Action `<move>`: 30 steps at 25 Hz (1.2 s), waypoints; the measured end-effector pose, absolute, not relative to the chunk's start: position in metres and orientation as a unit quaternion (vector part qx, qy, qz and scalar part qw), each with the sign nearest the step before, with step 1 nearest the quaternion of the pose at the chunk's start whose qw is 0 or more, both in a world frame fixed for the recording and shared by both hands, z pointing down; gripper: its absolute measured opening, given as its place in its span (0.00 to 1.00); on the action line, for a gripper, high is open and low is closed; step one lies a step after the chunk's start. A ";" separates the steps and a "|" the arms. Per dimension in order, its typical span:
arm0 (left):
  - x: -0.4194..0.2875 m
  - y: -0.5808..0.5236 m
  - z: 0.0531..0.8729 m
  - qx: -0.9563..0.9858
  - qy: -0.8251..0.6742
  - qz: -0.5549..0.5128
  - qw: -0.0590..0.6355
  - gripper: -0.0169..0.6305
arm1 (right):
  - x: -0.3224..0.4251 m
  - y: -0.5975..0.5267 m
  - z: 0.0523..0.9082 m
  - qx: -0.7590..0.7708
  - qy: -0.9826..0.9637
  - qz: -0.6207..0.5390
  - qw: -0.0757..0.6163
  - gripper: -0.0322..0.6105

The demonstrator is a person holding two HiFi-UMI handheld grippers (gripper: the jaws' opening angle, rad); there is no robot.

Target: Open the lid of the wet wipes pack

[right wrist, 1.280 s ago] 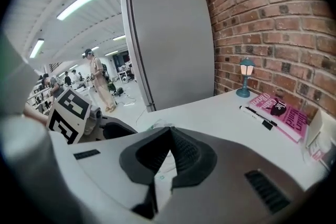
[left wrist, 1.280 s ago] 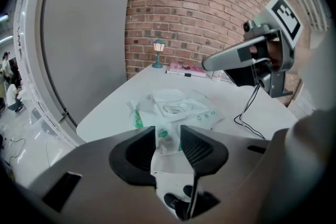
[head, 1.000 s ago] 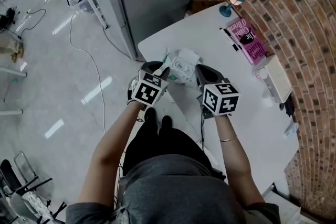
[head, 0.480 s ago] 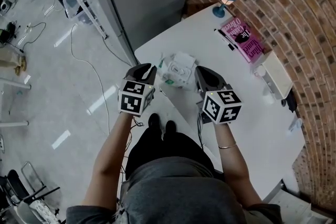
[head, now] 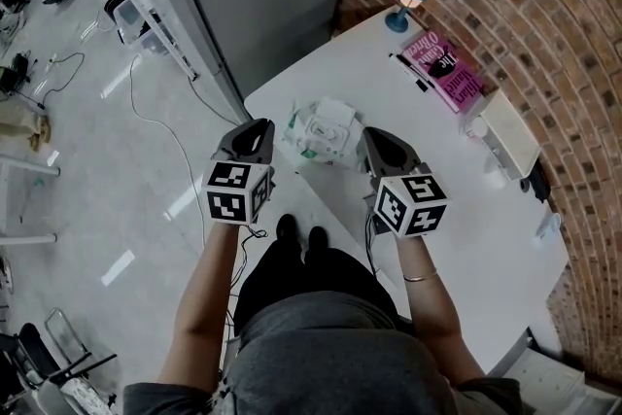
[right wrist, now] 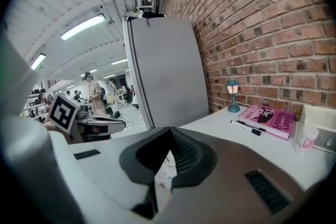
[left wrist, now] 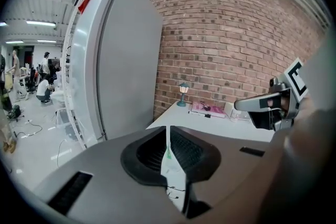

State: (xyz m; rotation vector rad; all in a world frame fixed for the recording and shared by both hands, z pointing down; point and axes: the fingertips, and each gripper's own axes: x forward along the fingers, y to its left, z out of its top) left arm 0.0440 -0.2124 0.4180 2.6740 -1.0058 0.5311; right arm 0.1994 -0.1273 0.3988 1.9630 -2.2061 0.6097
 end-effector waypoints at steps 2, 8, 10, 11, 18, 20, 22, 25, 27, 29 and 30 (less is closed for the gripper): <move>0.042 -0.212 0.414 0.913 -0.351 0.174 0.116 0.08 | 0.199 -0.125 0.397 0.649 -0.732 0.196 0.065 0.06; 0.032 -0.210 0.405 0.910 -0.366 0.156 0.116 0.08 | 0.200 -0.120 0.392 0.655 -0.731 0.180 0.064 0.05; 0.028 -0.210 0.403 0.908 -0.372 0.151 0.119 0.08 | 0.201 -0.119 0.390 0.657 -0.730 0.176 0.064 0.05; 0.027 -0.209 0.403 0.907 -0.374 0.149 0.120 0.08 | 0.201 -0.118 0.390 0.657 -0.730 0.174 0.065 0.05; 0.021 -0.208 0.396 0.905 -0.382 0.138 0.122 0.08 | 0.202 -0.114 0.390 0.663 -0.726 0.170 0.073 0.05; 0.020 -0.208 0.395 0.906 -0.382 0.137 0.124 0.08 | 0.202 -0.114 0.390 0.663 -0.725 0.170 0.075 0.05; 0.021 -0.206 0.395 0.906 -0.380 0.137 0.124 0.08 | 0.202 -0.113 0.391 0.664 -0.724 0.171 0.076 0.05; 0.023 -0.204 0.396 0.908 -0.375 0.140 0.125 0.08 | 0.201 -0.111 0.392 0.665 -0.723 0.172 0.077 0.05; 0.024 -0.204 0.397 0.908 -0.373 0.140 0.126 0.08 | 0.200 -0.111 0.392 0.665 -0.723 0.172 0.077 0.05; 0.026 -0.204 0.398 0.909 -0.371 0.141 0.127 0.08 | 0.200 -0.111 0.393 0.665 -0.723 0.172 0.078 0.05; 0.027 -0.203 0.400 0.909 -0.371 0.141 0.128 0.08 | 0.199 -0.111 0.393 0.664 -0.723 0.172 0.079 0.05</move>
